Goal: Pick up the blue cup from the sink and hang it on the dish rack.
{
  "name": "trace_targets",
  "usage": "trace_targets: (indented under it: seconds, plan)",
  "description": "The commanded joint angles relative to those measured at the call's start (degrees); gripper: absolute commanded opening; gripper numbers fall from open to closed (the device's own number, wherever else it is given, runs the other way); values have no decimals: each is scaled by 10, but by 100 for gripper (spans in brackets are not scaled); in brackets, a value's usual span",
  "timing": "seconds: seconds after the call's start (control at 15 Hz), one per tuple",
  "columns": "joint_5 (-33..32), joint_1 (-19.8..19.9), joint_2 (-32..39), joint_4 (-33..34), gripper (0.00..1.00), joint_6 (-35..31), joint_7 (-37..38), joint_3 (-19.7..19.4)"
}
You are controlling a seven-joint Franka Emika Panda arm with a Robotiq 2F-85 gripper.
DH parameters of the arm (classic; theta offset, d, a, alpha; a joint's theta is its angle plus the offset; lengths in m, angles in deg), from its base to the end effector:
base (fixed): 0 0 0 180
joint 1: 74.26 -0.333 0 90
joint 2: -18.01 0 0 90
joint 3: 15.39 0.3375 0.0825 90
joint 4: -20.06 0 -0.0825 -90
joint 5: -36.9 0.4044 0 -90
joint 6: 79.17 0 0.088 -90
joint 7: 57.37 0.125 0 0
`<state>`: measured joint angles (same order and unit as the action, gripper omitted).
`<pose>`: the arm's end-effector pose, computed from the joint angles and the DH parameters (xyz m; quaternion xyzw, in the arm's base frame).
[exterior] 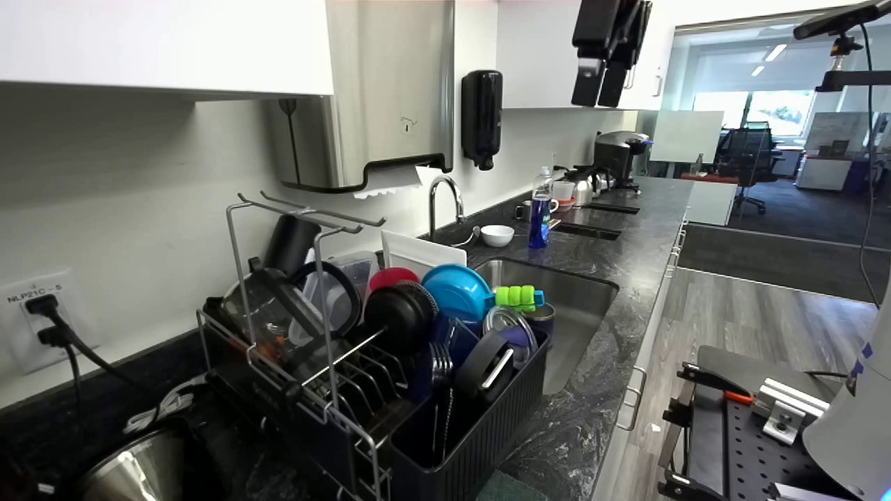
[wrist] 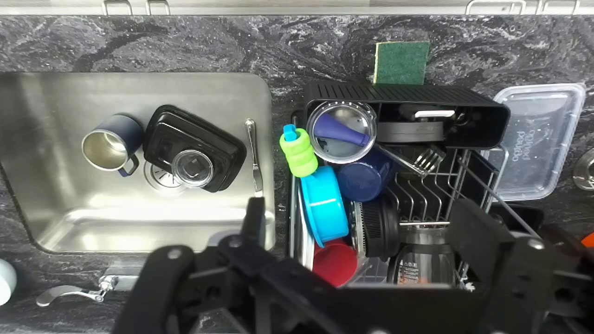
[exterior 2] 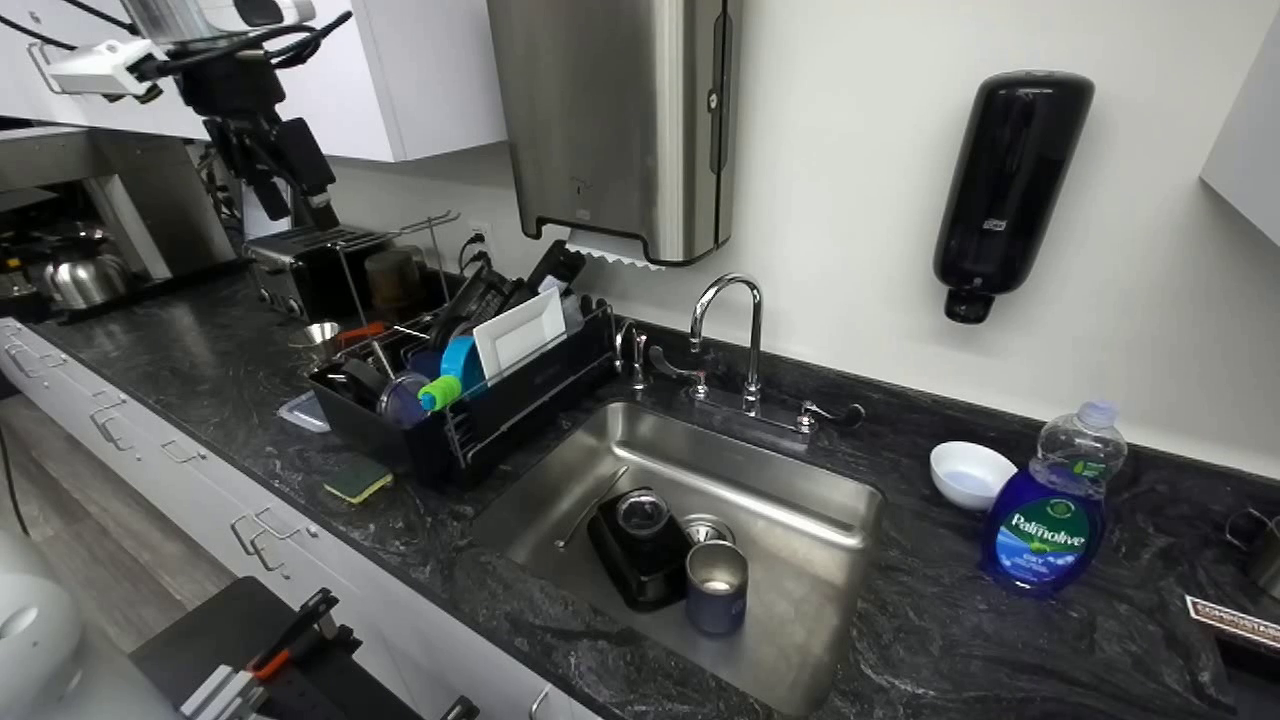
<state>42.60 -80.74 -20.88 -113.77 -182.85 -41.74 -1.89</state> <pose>0.3419 0.1532 0.5760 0.9972 0.0092 0.0738 0.0037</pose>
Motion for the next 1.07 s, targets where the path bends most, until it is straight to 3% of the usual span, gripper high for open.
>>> trace_targets:
  seconds: [0.0, 0.53, 1.0]
  plan:
    - [-1, -1, 1, 1, 100, 1, 1, -1]
    - [1, -2, 6, -1, 100, -4, -2, -2]
    - [-17, 11, 32, -45, 100, -103, -43, -39]
